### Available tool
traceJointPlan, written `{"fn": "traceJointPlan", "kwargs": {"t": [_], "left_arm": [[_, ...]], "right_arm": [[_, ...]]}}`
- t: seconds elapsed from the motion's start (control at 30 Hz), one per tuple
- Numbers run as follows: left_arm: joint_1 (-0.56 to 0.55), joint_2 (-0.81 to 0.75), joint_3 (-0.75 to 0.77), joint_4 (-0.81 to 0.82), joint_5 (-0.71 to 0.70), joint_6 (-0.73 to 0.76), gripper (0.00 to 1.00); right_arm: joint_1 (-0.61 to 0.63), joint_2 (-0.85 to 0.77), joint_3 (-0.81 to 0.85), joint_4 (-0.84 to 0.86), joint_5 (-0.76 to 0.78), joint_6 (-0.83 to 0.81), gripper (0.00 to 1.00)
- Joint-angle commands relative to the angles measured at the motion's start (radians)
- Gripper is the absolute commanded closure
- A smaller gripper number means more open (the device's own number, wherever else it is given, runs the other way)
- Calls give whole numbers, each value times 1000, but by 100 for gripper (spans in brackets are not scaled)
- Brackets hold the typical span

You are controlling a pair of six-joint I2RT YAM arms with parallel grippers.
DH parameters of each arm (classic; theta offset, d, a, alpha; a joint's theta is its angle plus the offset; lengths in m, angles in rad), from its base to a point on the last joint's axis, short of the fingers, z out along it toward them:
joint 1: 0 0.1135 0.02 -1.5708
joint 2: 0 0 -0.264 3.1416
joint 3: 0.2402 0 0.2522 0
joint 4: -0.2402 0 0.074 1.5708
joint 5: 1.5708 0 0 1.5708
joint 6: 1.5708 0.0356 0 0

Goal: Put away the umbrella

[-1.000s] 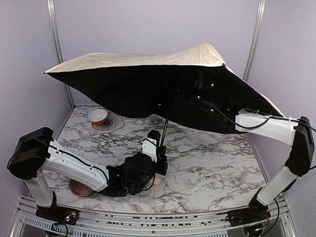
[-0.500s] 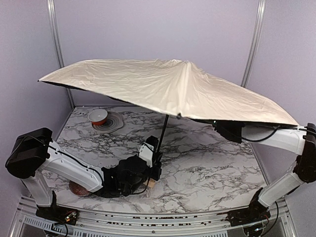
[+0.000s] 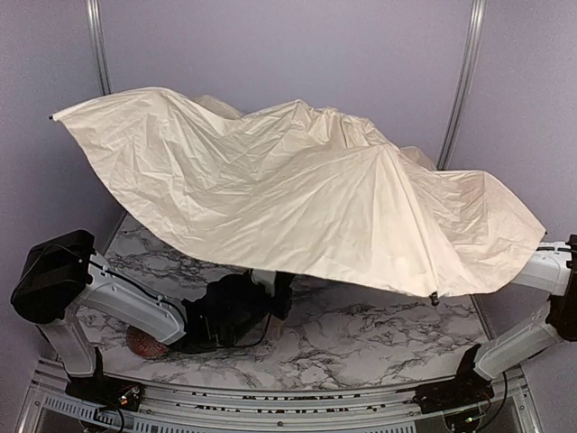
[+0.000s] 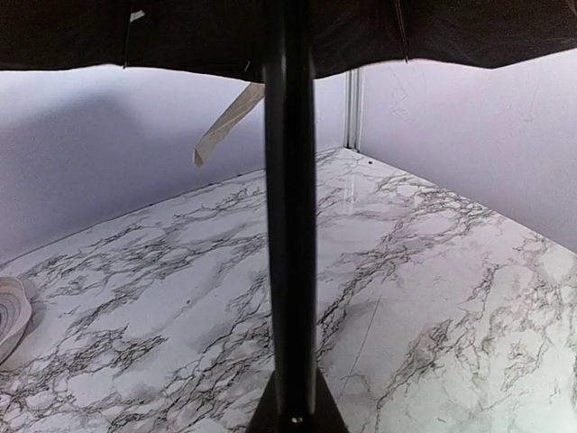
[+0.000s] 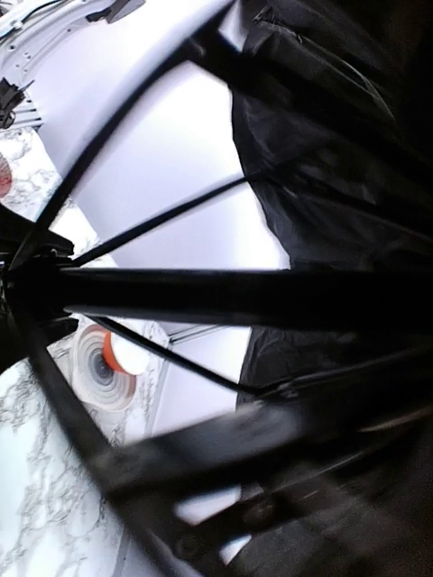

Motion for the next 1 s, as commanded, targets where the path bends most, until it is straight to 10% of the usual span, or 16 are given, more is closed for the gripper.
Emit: {"fn": "traceJointPlan", "kwargs": {"t": [0.0,0.47,0.63,0.97], "left_arm": [[33,-101,65,507,0,3,100],[23,-46,58,386,6,-79,100],[-13,-64,50,143,0,-98,55],[-60,-255,-177,40,85,-156,45]], "right_arm": [[60,39,-156,-342,-77,5,96],[-34,-10,-70,-323,-35,71,100],[-166,-26,40,-295,-29,48,100],[-496,-54,339,-471,-203,-202,100]]}}
